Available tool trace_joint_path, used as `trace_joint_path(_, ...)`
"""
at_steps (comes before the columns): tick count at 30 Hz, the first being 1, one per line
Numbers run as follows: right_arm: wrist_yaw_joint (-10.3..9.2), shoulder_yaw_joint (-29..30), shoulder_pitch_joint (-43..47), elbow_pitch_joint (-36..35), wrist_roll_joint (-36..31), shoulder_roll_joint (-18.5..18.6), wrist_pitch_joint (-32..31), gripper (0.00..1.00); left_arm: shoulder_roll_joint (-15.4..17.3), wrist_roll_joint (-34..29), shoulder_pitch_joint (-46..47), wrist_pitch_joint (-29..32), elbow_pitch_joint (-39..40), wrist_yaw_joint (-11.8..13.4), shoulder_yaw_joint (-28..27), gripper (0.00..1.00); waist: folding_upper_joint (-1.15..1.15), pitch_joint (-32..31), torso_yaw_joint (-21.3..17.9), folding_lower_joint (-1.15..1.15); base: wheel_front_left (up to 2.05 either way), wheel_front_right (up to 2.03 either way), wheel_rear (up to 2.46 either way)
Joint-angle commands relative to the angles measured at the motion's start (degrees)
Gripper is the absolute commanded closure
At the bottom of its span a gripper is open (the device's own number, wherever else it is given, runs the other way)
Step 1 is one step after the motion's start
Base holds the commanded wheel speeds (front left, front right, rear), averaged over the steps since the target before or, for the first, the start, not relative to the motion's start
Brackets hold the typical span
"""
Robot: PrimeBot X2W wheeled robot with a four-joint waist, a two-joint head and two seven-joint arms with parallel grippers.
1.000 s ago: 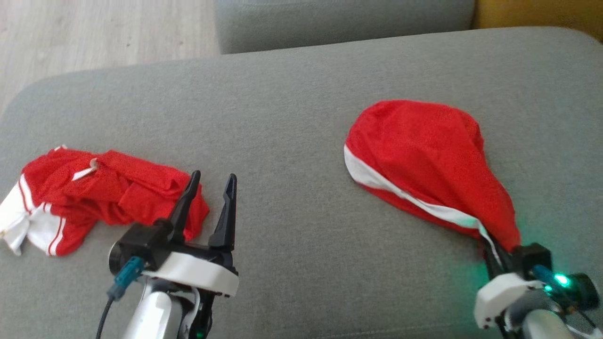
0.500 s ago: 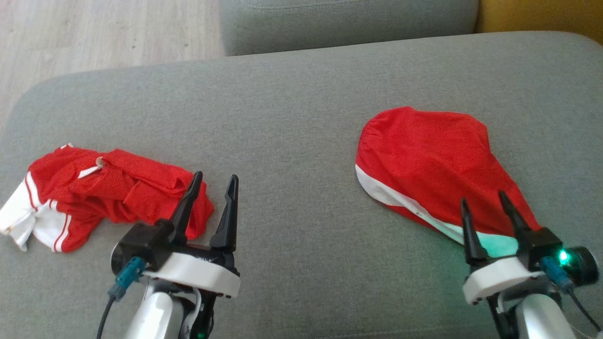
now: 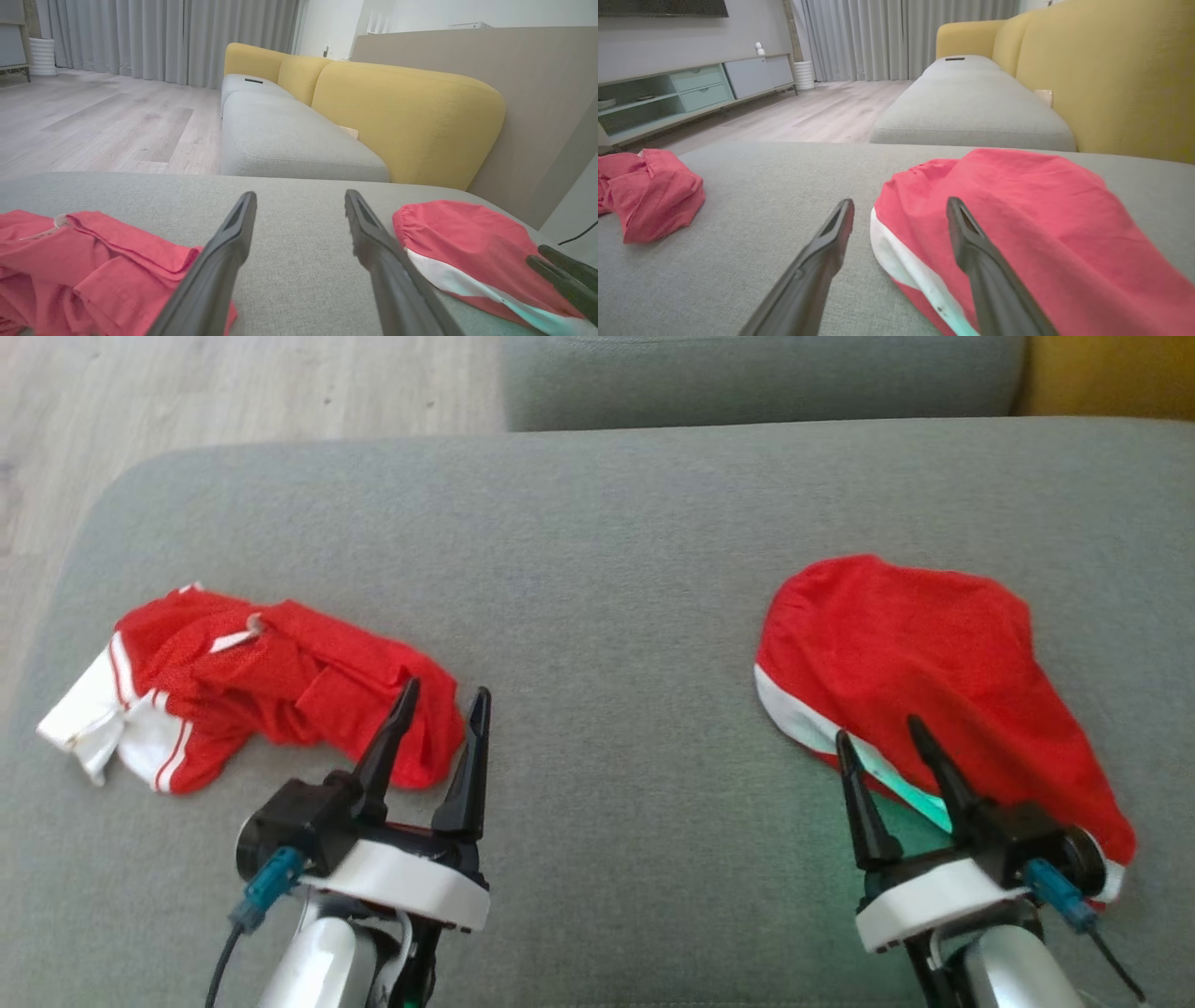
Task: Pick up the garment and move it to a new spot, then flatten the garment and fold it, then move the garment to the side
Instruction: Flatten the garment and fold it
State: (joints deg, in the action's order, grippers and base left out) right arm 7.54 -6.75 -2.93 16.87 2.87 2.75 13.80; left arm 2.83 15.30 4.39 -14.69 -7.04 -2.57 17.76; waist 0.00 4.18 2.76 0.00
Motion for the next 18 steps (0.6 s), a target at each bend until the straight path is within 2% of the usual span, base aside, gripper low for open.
trace_joint_path(1, -0.05, -1.7, -3.9, 0.0, -0.1, 0.1, 0.6, 0.00, 0.0, 0.3, 2.1, -0.3, 2.0, 0.0, -1.4, 0.00, 0.00, 0.8, 1.2, 0.00, 0.00, 0.00, 0.00)
trace_joint_path(11, -0.05, -0.1, -16.9, 14.8, -1.6, 0.1, -4.0, 0.00, 0.0, 0.6, 4.0, -0.3, 1.9, 0.0, 0.5, 0.00, 0.00, 4.5, 5.3, 0.00, 0.00, 0.00, 0.00)
trace_joint_path(12, -0.05, -0.1, -16.9, 14.8, -1.6, 0.1, -4.0, 0.00, 0.0, 0.6, 4.0, -0.3, 1.9, 0.0, 0.5, 0.00, 0.00, 4.5, 5.3, 0.00, 0.00, 0.00, 0.00)
trace_joint_path(18, -0.05, 1.9, -22.5, 24.7, -1.1, 0.1, -4.7, 0.00, 0.0, 0.6, 4.6, -0.3, 1.7, 0.2, 0.8, 0.00, 0.00, 6.0, 6.3, 0.00, 0.00, 0.00, 0.00)
